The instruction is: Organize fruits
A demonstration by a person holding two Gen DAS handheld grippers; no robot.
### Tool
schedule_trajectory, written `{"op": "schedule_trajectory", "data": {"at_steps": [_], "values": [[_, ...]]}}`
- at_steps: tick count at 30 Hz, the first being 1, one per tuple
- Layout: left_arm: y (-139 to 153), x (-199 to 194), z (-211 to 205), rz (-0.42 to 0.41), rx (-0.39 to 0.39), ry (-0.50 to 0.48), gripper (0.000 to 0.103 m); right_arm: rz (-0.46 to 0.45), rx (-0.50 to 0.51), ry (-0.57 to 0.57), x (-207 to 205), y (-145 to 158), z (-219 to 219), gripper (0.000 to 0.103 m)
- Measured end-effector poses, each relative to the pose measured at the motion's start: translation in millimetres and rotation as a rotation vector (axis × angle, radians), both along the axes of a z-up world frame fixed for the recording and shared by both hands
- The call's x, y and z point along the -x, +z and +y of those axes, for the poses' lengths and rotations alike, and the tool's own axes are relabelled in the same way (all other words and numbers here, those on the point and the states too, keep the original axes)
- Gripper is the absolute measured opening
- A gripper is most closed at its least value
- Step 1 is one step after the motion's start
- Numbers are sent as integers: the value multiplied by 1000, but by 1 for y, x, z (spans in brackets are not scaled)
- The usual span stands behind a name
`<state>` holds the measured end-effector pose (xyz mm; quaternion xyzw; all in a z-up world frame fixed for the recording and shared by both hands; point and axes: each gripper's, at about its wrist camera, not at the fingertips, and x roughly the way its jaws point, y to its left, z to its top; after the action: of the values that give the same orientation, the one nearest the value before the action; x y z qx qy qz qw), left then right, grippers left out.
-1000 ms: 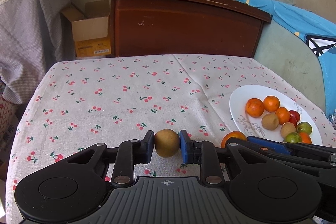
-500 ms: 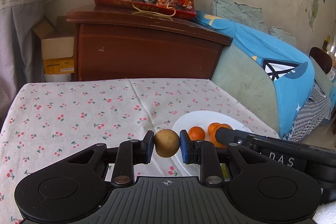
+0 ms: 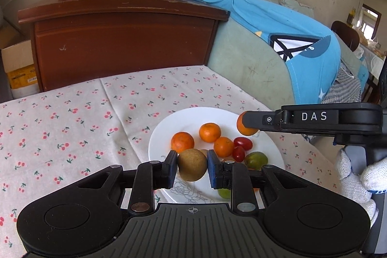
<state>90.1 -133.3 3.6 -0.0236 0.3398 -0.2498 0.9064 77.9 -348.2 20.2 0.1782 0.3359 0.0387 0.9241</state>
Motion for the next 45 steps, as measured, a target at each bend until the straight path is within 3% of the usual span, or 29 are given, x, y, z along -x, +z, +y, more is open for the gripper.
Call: {"op": "schedule_trajectory", "data": {"at_steps": [11,19,24,27,30,32,37,45], "values": [[-22,-13,-3,80,36,25,24,35,-19,-40,-17,-16,-12,28],[-23,-15,-10,91,30,29,26,44,-8,-37,-19,-19,-8,30],[-18,-11,-14,80,6,36,50,39,3,-22,-18,-15,-3,34],[-13,-10,-13,87,3,50,67,40,-1,-37,-16,-13,-3,47],[-10,-9,-11,91,9,55,70,35,-1,-58,-12,-8,-6,57],[-8,-9,-11,104,-5,69,81,33,-4,-71,-9,-4,-9,64],[-5,-5,-9,131,-7,91,84,54,25,-113,-2,3,-13,77],[7,-1,-3,162,-53,153,92,108,99,-169,10,15,-9,85]]}}
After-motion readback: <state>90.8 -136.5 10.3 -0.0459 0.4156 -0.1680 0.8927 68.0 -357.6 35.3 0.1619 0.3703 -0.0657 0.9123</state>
